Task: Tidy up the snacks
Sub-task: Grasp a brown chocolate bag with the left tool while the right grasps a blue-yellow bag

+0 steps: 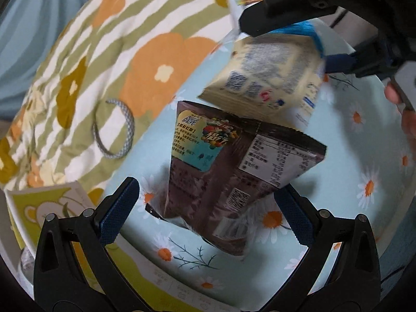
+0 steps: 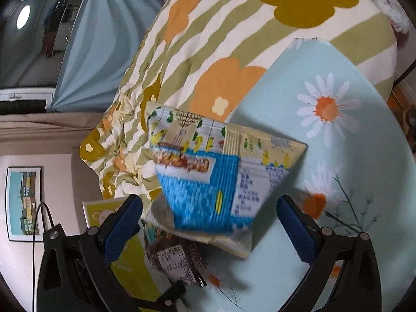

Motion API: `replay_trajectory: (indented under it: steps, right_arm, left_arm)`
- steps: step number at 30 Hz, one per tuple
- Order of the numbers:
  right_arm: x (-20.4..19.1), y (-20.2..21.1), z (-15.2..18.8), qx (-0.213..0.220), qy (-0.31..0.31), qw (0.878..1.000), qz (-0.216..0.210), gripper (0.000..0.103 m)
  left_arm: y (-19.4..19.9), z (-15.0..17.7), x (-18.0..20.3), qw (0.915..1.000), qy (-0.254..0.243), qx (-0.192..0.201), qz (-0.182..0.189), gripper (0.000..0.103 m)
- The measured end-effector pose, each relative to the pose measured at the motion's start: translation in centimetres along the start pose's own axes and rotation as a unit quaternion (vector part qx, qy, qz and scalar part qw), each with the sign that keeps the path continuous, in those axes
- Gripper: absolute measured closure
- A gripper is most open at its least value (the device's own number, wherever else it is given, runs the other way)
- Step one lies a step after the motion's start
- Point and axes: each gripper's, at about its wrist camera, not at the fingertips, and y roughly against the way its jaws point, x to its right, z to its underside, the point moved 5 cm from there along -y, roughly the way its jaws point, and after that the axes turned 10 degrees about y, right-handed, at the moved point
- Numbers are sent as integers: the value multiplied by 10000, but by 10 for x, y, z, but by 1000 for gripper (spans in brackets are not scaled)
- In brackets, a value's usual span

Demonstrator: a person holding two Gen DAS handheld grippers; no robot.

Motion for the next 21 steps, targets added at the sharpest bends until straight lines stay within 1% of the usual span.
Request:
replay_trajectory:
  steps: [2, 3, 5, 6, 7, 8, 12, 15, 19, 21]
  right_arm:
    - [0, -3, -3, -5, -22, 10000, 32, 2]
    - [0, -5, -4, -15, -7, 10000, 54, 6]
    - [0, -8, -6, -54, 10, 10000, 39, 12]
    - [0, -9, -6, -80, 16, 10000, 34, 14]
    - [1, -9, -7, -91, 26, 9999, 45, 14]
    - [1, -9, -8, -85, 35, 9999, 40, 15]
    - [0, -11, -10, -120, 118, 9998, 89, 21]
    - [1, -10, -10, -147, 187, 9996, 118, 22]
    - [-2, -11, -9, -183, 386, 9987, 266, 23]
    - [-4, -12, -8, -228, 528, 9977, 347, 23]
  left_arm:
    - [-5, -1, -3, 9998, 177, -110, 52, 0]
    - [-7, -2, -5, 9994, 283, -169, 95, 3]
    - [-12, -3, -7, 9986, 420, -277, 167, 17]
    - [-14, -3, -9, 9980, 504, -316, 220, 21]
    - [-15, -3, -9, 9973, 585, -343, 290, 29]
    - [-17, -3, -9, 9966, 642, -365, 357, 31]
    - [-18, -2, -8, 9945, 929, -323, 359, 32]
    - [-15, 1, -10, 9910, 1251, -299, 361, 33]
    - [-14, 13, -17, 9810, 1894, -265, 309, 33]
    - [-12, 21, -20, 9745, 2214, -239, 288, 33]
